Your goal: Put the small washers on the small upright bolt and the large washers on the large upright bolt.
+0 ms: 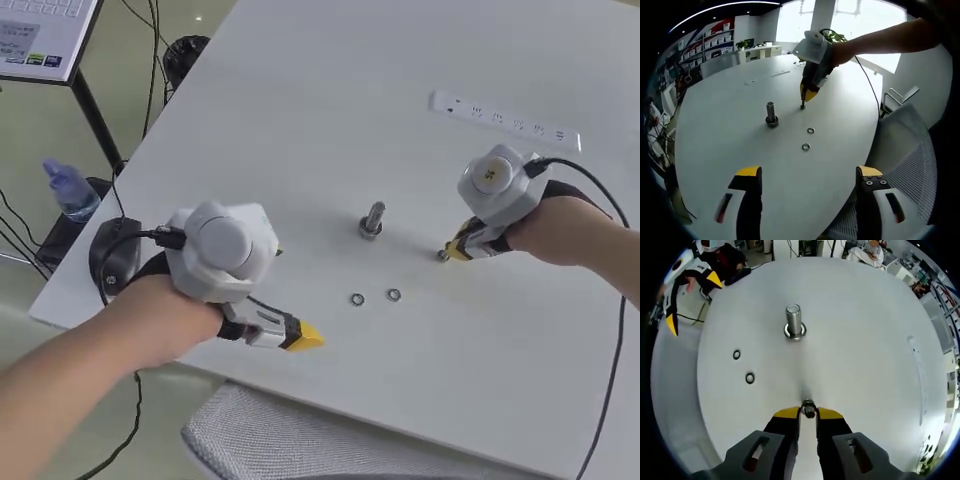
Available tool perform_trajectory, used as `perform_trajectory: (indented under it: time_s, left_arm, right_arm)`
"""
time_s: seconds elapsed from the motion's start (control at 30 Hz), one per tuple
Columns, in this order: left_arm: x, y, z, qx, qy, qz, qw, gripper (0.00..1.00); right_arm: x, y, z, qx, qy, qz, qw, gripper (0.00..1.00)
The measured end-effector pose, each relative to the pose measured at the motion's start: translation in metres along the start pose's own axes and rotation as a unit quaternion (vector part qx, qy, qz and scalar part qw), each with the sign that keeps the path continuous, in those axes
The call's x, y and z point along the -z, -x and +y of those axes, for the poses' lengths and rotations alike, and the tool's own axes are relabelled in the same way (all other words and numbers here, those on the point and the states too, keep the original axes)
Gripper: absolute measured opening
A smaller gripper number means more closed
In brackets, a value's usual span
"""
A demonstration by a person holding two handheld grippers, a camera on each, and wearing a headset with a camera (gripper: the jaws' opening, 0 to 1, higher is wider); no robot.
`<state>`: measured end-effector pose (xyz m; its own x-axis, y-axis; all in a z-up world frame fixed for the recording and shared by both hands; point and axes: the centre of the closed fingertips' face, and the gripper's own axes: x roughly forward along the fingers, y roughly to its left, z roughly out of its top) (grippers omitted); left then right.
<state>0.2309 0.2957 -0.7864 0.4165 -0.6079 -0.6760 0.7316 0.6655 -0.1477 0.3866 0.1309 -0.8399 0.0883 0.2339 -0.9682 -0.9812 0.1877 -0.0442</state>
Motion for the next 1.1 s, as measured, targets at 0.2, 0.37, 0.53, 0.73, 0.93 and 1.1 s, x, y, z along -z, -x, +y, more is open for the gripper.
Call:
perform_trajectory:
  time_s: [0.2,0.37,0.53,0.73,0.93,1.1]
  left_arm:
    - [0.002,0.0,0.001,0.0,0.003,0.001,1.0,0.75]
    - [0.004,0.0,0.001,0.001,0.005,0.004,1.0,0.75]
    - [0.005,0.0,0.003,0.001,0.007,0.005,1.0,0.75]
    - [0.006,0.0,0.003,0.002,0.007,0.007,0.9999,0.74]
    - [0.007,0.001,0.003,0.001,0.007,0.007,0.9999,0.74]
    - [0.008,0.002,0.004,0.0,0.009,0.008,0.9999,0.74]
  right_arm:
    - [0.001,-0.007,0.0,-0.002,0.002,0.003,1.0,0.13]
    - [0.001,-0.011,0.0,-0.002,0.005,0.006,1.0,0.13]
    - [0.003,-0.015,0.001,-0.004,0.005,0.008,1.0,0.13]
    - [0.004,-0.018,0.0,0.0,0.008,0.006,1.0,0.13]
    - [0.004,-0.019,0.001,0.001,0.004,0.006,1.0,0.13]
    - [0.005,-0.019,0.001,-0.002,0.002,0.008,1.0,0.13]
